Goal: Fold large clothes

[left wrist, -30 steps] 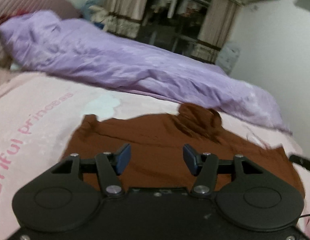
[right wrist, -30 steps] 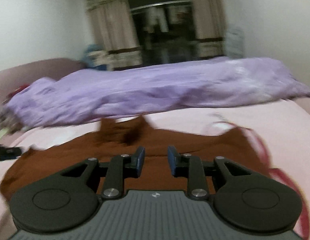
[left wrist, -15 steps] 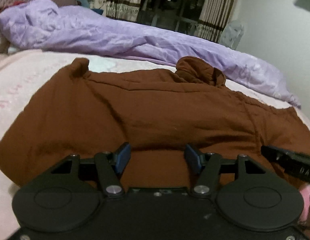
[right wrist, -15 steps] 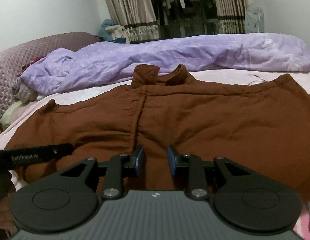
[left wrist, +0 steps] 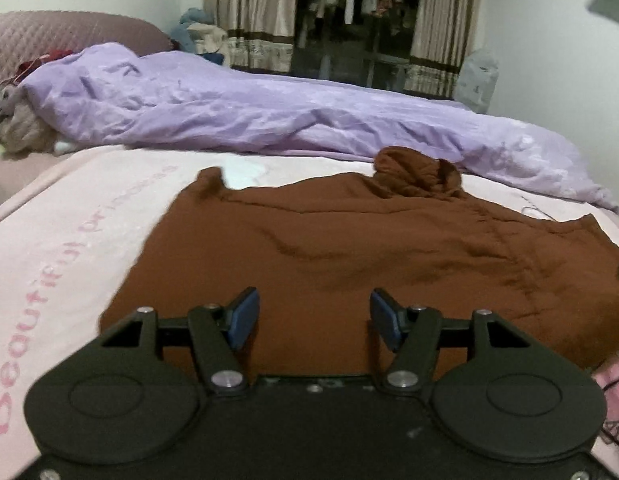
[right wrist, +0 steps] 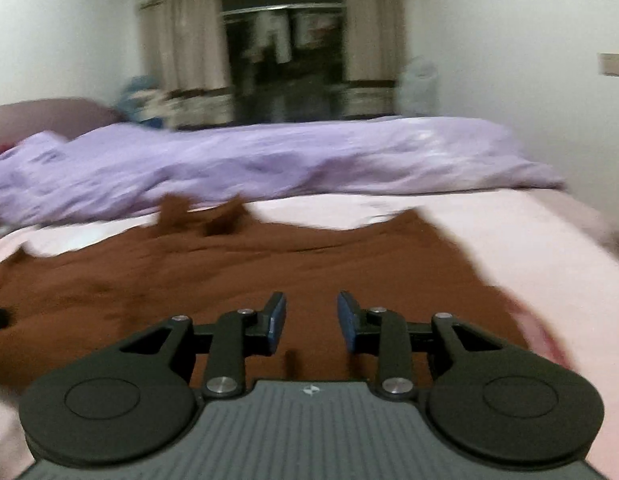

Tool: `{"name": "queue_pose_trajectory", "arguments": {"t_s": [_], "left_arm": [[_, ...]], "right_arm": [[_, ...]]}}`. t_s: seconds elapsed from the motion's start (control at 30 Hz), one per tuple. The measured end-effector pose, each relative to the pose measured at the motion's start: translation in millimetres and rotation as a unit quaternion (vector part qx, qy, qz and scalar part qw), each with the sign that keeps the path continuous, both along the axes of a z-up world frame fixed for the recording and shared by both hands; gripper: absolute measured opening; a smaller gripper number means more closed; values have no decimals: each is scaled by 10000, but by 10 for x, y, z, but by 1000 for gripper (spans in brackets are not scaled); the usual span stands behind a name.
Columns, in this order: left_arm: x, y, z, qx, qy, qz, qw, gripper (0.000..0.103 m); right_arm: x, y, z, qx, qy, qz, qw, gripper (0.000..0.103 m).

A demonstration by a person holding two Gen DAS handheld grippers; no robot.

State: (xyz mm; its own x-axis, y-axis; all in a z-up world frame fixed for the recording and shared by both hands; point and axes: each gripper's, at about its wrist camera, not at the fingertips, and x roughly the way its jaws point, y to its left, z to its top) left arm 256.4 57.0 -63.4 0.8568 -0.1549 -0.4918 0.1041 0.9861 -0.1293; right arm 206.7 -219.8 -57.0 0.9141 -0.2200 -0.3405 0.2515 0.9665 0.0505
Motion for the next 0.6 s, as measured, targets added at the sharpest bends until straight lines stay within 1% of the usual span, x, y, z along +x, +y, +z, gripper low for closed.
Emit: {"name": "queue_pose_trajectory", "arguments": {"t_s": [0.1, 0.2, 0.3, 0.4, 0.5, 0.53, 0.6], "left_arm": [[70, 113, -84, -121, 208, 133, 9996, 62], [117, 130, -128, -124, 224, 133, 9996, 62], [149, 102, -182, 2, 251, 134, 9996, 63], [197, 94, -253, 43, 302, 107, 9995, 63], [221, 92, -240, 82, 334, 73, 9994, 63], [215, 99, -217, 81, 348, 60, 9993, 63], [173, 141, -127, -44, 349, 70, 9994, 63]], "right_arm": [[-3, -343, -66, 124, 138, -543, 9984, 37], [48, -545, -224, 231, 377, -820, 9956, 37], [107, -588, -354, 173, 513, -824, 9951, 37], [140, -506, -424, -134, 580, -815, 9949, 38], [145, -467, -418, -264, 626, -826, 9943, 38], [138, -460, -398, -264, 649, -834, 9940, 38], [143, -458, -298, -134, 670, -924, 9934, 38]]}}
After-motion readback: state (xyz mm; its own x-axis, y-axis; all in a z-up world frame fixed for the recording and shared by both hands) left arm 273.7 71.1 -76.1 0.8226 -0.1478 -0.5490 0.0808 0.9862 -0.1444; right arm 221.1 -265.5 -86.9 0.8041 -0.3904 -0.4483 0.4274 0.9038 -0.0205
